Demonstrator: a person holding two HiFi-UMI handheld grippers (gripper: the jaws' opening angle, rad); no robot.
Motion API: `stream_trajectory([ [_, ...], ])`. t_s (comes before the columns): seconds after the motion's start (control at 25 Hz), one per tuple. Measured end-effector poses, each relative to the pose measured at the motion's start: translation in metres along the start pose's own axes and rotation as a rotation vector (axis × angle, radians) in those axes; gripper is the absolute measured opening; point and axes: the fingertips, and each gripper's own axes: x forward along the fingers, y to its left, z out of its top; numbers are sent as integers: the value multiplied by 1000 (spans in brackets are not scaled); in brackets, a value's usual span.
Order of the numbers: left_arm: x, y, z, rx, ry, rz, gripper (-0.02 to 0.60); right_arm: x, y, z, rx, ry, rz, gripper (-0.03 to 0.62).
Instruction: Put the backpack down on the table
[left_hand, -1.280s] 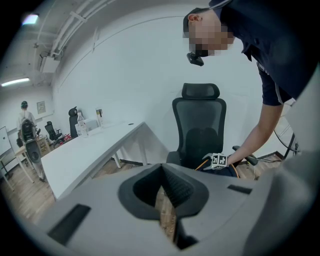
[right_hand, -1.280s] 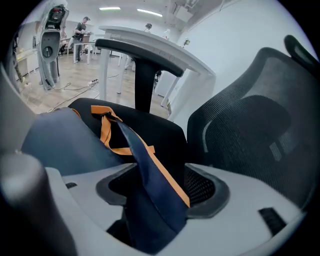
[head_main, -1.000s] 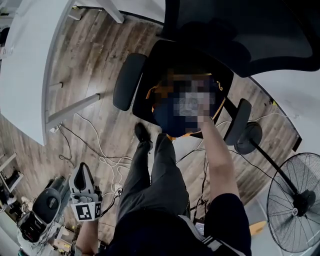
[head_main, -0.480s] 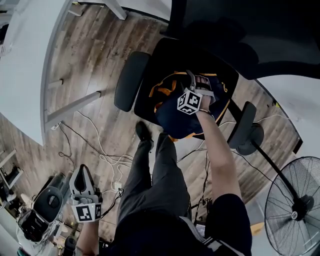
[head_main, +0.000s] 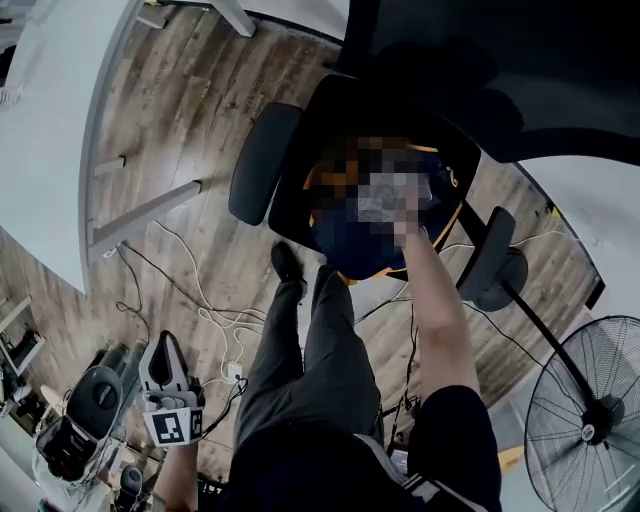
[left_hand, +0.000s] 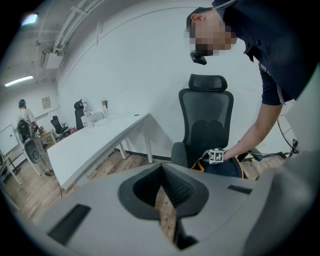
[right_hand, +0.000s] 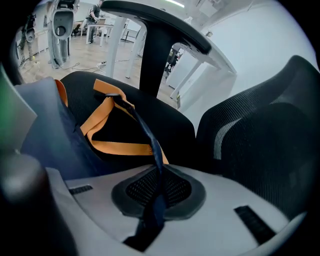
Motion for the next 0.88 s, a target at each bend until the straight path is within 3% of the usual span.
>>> stream_trajectory([
  [0.16, 2, -1, 3, -18, -17, 2, 3, -3, -1, 2, -13, -6, 3, 11],
  [0.36, 2, -3, 7, -10, -35, -3, 3, -18, -3, 11, 58, -47, -6, 9],
  [0.52, 10, -10, 17, -4, -74, -20, 3, -26, -5, 17, 22, -67, -6, 9],
  [0.88, 47, -31, 28, 11, -122, -81, 3, -46, -22, 22, 112, -89, -11, 8],
])
